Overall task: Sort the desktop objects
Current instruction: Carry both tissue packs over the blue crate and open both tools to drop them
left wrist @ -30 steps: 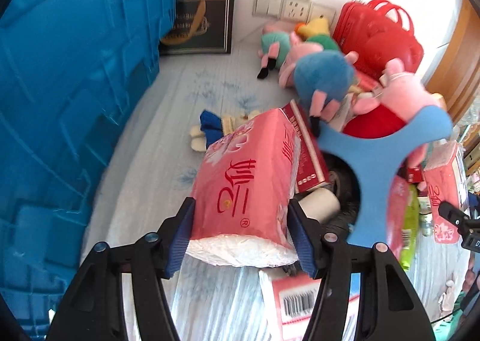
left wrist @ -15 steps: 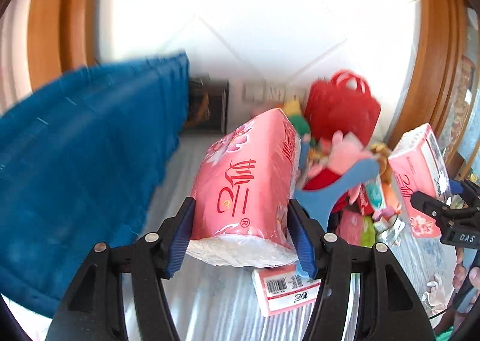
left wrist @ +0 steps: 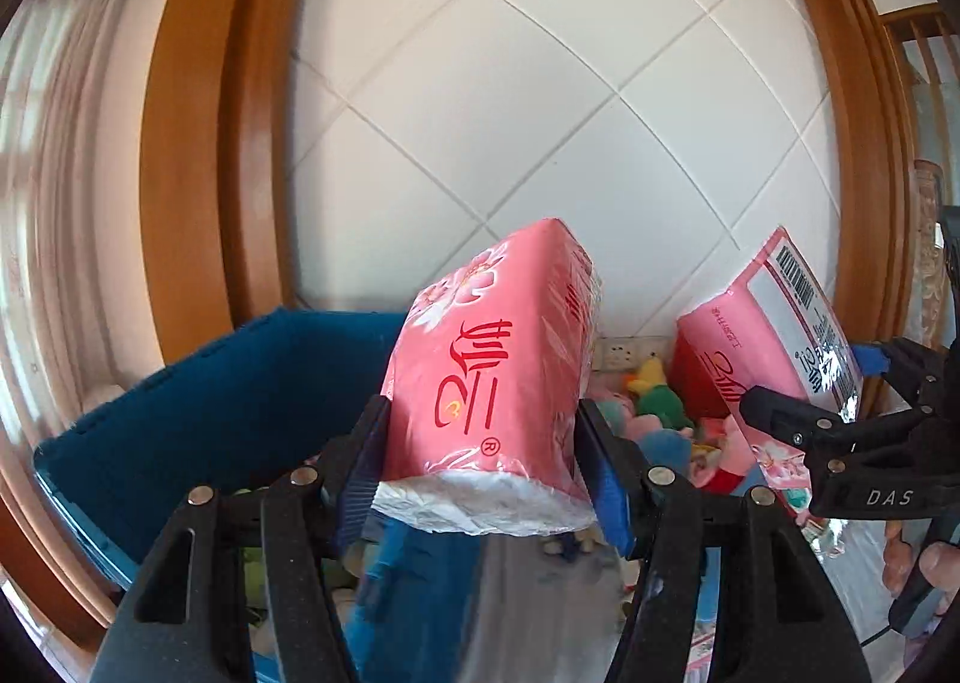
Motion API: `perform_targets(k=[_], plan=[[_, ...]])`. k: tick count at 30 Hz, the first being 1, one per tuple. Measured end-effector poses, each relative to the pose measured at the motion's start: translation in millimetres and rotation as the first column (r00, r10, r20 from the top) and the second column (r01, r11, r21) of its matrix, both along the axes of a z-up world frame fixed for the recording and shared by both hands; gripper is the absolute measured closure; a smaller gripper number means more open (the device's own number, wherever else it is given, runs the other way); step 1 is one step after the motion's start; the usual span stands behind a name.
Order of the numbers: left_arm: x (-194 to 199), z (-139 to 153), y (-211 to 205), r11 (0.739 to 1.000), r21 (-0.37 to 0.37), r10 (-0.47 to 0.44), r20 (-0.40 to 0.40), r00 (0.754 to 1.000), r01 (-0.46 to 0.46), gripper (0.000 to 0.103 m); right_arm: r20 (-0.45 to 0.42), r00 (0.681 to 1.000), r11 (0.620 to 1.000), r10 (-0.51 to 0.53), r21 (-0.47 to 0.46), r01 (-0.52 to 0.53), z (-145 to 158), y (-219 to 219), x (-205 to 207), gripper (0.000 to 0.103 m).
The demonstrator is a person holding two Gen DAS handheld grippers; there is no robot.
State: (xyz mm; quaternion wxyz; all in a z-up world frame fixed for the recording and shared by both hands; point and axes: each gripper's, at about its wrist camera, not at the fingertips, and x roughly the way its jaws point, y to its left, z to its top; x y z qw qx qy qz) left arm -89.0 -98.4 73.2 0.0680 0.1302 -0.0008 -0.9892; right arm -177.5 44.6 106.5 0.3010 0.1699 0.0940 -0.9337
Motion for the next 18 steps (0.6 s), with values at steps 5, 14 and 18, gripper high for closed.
perform_targets(k=[5, 14, 18], plan=[[-1.7, 3.9, -70.6, 0.996, -0.019, 0.093, 0.010, 0.996, -0.092, 0.043, -0.026, 0.998, 0.998, 0.065, -0.012, -0.065, 17.6, -79.3, 9.7, 0.004], [-42.6, -20.6, -187.8, 0.978, 0.003, 0.207, 0.136, 0.969, -0.210, 0.043, 0.008, 0.994, 0.992, 0.113, 0.055, -0.114, 21.5, -218.2, -17.1, 0.004], [-64.0, -32.4, -212.1, 0.977, 0.026, 0.203, 0.204, 0.958, -0.212, 0.043, 0.061, 0.991, 0.985, 0.116, 0.123, -0.123, 12.3, -264.7, -34.6, 0.004]])
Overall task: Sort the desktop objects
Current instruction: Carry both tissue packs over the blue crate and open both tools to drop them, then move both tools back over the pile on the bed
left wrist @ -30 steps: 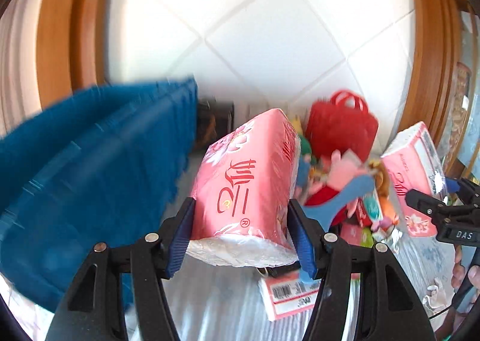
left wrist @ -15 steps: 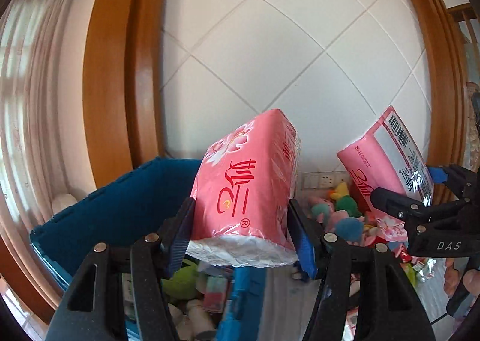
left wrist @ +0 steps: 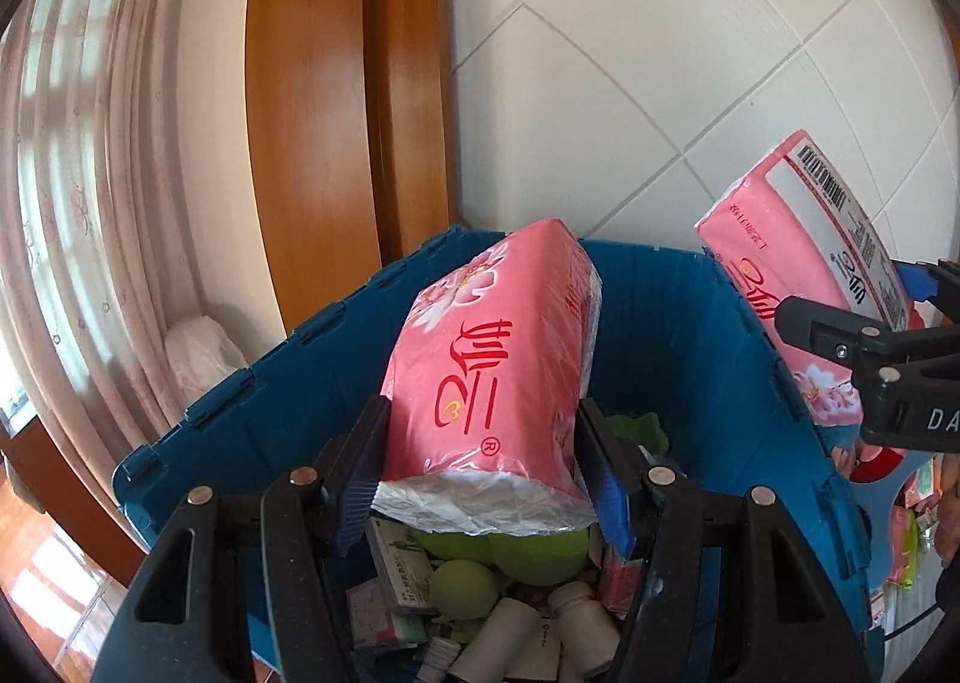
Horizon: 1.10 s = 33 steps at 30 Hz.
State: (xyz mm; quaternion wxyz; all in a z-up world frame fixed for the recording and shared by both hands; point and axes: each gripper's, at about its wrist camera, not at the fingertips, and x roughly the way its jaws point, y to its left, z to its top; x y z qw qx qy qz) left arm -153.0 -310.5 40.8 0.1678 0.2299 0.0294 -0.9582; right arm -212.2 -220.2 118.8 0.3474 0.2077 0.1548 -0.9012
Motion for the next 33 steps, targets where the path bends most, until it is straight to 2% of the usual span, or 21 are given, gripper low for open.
perform_targets(k=[3, 9, 10, 16, 21, 33], plan=[[-7.5, -3.4, -14.2, 1.000, 0.017, -0.001, 0.020, 1.000, 0.001, 0.043, 0.009, 1.000, 0.999, 0.000, 0.054, 0.000, -8.5, -25.2, -4.4, 0.004], [-16.2, -8.5, -33.4, 0.999, 0.045, -0.003, 0.042, 0.999, 0.001, 0.043, 0.000, 1.000, 0.992, -0.011, 0.129, 0.011, -21.6, -41.4, -7.6, 0.004], [-8.7, -8.0, -23.3, 0.999, 0.050, -0.008, 0.039, 0.999, 0.006, 0.043, 0.002, 1.000, 0.991, -0.014, 0.131, 0.013, -22.8, -41.2, -9.0, 0.004], [-11.1, -7.6, -26.6, 0.998, 0.058, 0.020, 0.049, 0.999, -0.023, 0.039, -0.016, 1.000, 0.990, -0.019, 0.138, 0.021, -27.2, -40.2, -11.5, 0.003], [-8.8, -8.0, -22.6, 0.999, 0.040, 0.032, 0.053, 0.998, -0.034, 0.026, -0.049, 0.998, 0.991, -0.026, 0.129, 0.032, -24.8, -39.6, -8.0, 0.000], [16.1, -4.4, -10.8, 0.999, 0.041, 0.034, 0.029, 0.999, -0.035, 0.025, -0.047, 0.999, 0.994, -0.012, 0.107, 0.017, -22.7, -13.0, 15.4, 0.000]])
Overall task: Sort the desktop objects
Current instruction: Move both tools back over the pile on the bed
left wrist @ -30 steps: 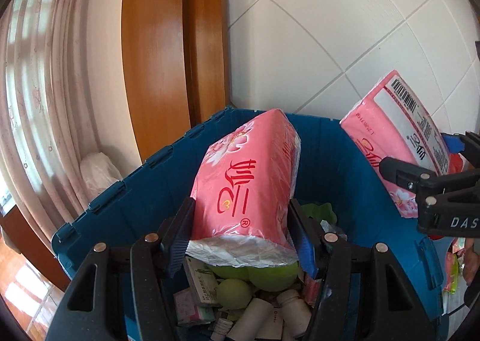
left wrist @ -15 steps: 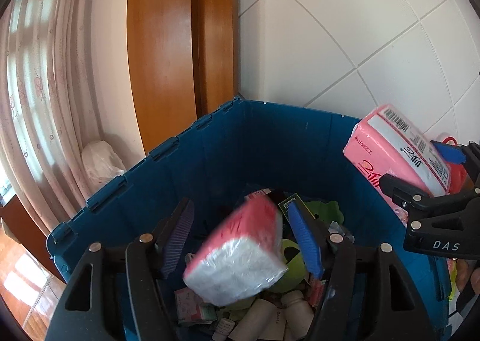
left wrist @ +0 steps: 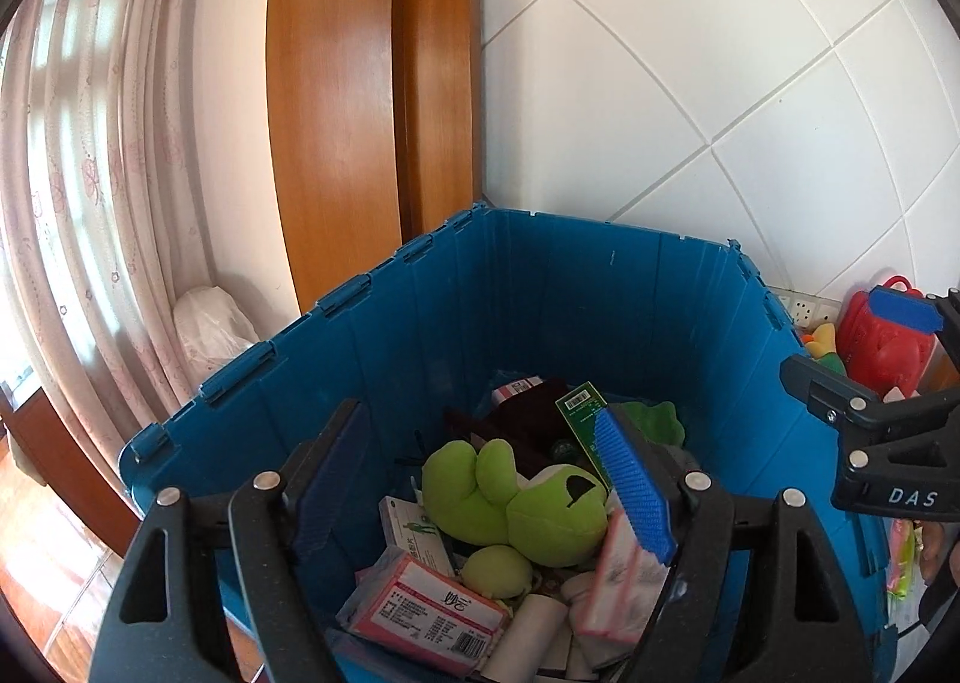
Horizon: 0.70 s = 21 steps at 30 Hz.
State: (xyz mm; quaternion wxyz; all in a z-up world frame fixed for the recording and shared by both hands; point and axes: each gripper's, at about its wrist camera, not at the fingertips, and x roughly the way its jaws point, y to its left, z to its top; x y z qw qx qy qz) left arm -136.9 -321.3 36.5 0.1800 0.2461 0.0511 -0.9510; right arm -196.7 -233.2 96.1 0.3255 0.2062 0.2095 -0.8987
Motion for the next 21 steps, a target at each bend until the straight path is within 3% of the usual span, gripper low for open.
perform_targets(k=[12, 21], plan=[[44.1, 10.0, 30.8, 0.999, 0.026, -0.030, -0.115, 0.993, 0.033, 0.025, -0.075, 0.994, 0.996, -0.080, -0.046, 0.077, -4.9, 62.6, 50.2, 0.000], [52.4, 25.4, 110.6, 0.982, -0.002, -0.186, -0.181, 0.966, 0.189, 0.025, -0.046, 0.978, 0.977, -0.203, -0.078, 0.199, -18.3, 155.2, 57.7, 0.000]])
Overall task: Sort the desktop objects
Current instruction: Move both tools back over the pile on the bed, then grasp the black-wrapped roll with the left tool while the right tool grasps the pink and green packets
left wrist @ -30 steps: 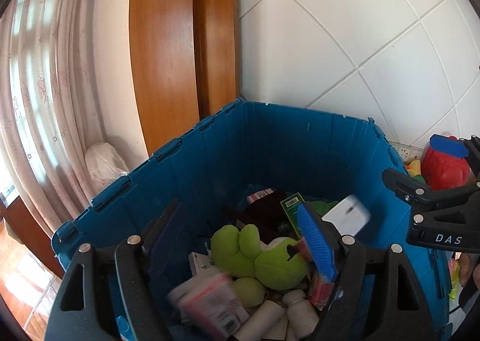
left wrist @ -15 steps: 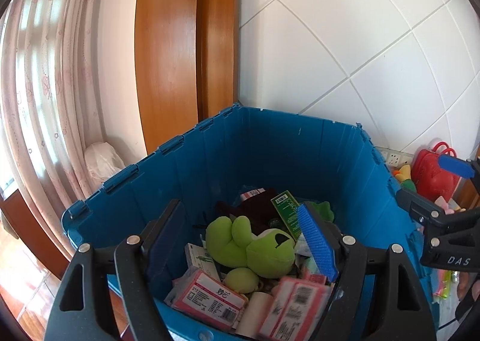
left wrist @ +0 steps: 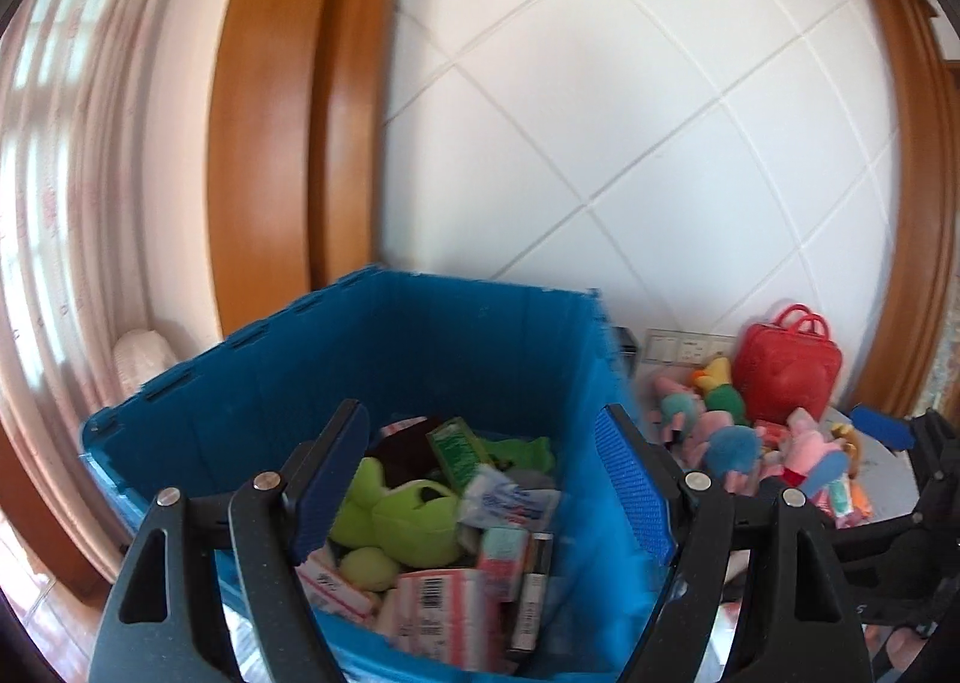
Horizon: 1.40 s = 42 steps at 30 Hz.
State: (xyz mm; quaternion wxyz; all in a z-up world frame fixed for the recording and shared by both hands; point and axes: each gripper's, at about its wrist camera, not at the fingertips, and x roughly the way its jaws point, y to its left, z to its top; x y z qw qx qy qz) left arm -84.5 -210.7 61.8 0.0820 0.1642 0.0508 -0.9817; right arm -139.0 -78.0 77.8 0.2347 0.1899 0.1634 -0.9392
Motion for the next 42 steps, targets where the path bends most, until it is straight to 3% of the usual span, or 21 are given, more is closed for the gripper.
perform_targets(k=[7, 13, 21, 30, 36, 42], plan=[[-19.6, 0.5, 89.0, 0.989, -0.024, -0.147, 0.030, 0.989, 0.148, 0.025, 0.057, 0.987, 0.989, -0.151, -0.005, 0.151, -13.3, 106.8, -14.1, 0.000], [-38.7, -16.8, 149.6, 0.970, -0.013, -0.241, 0.073, 0.968, 0.243, 0.025, 0.136, 0.941, 0.950, -0.311, 0.001, 0.314, -32.7, 213.0, -38.0, 0.000], [-88.9, -90.3, 222.6, 0.947, 0.016, -0.312, 0.285, 0.906, 0.321, 0.025, 0.248, 0.848, 0.880, -0.468, 0.047, 0.472, -75.6, 323.3, -64.4, 0.000], [-120.5, -186.3, 255.4, 0.945, 0.079, -0.314, 0.489, 0.814, 0.317, 0.025, 0.446, 0.738, 0.850, -0.507, 0.117, 0.513, -150.4, 394.9, -99.9, 0.000], [-142.5, -226.9, 267.9, 0.947, 0.075, -0.296, 0.576, 0.762, 0.312, 0.025, 0.506, 0.683, 0.830, -0.526, 0.127, 0.544, -179.3, 424.4, -117.2, 0.000], [-172.1, -246.4, 289.4, 0.931, 0.052, -0.315, 0.618, 0.720, 0.363, 0.025, 0.556, 0.642, 0.816, -0.528, 0.122, 0.565, -196.0, 440.2, -141.9, 0.000]])
